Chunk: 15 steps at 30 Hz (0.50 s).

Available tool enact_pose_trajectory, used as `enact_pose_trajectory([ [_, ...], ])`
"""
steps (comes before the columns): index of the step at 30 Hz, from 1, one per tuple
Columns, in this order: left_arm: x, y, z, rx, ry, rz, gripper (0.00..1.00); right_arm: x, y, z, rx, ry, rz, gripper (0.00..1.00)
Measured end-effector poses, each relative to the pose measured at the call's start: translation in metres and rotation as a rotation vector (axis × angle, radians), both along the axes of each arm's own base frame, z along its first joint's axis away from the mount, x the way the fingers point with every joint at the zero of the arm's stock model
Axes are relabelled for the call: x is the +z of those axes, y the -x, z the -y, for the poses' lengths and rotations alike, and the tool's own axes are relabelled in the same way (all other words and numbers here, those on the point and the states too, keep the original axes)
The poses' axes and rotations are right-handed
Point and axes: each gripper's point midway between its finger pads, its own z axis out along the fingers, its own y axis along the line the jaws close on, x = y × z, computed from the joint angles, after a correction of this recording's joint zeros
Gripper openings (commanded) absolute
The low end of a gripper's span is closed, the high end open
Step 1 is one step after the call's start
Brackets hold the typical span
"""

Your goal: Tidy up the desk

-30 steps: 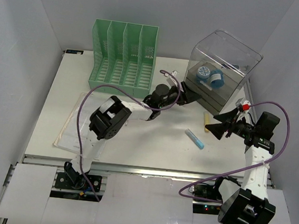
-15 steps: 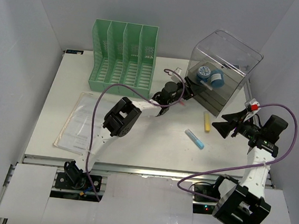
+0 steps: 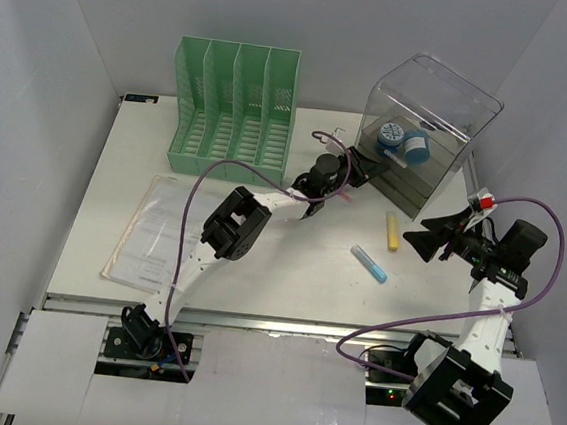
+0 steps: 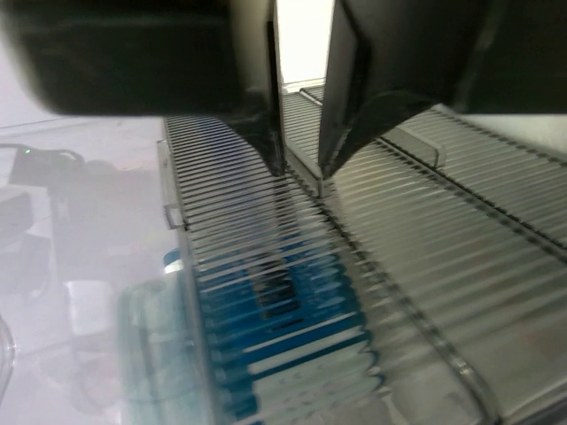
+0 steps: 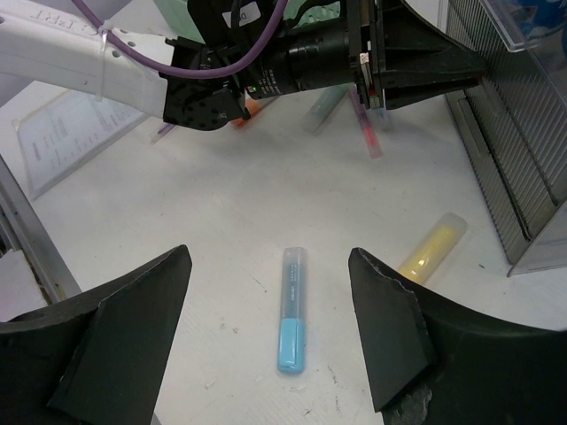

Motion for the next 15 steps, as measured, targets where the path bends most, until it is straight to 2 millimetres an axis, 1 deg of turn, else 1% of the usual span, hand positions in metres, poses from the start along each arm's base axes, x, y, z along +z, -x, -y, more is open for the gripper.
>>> enact_pose_trajectory([
  [5,-0.002,-0.001,0.000,-0.006,0.029,-0.017,0.11,-0.001,0.000,0.000,-0.004,-0.006,-0.007,0.78],
  [8,-0.001,-0.001,0.000,-0.011,0.042,-0.027,0.05,0.000,0.000,0.001,-0.005,-0.003,-0.002,0.78],
  [12,-0.005,0.006,-0.005,-0.022,0.055,-0.028,0.03,-0.001,-0.001,0.002,-0.013,0.000,-0.002,0.78],
  [15,-0.005,0.019,-0.016,-0.028,0.042,-0.024,0.02,-0.002,-0.003,0.004,-0.023,0.002,-0.005,0.77],
])
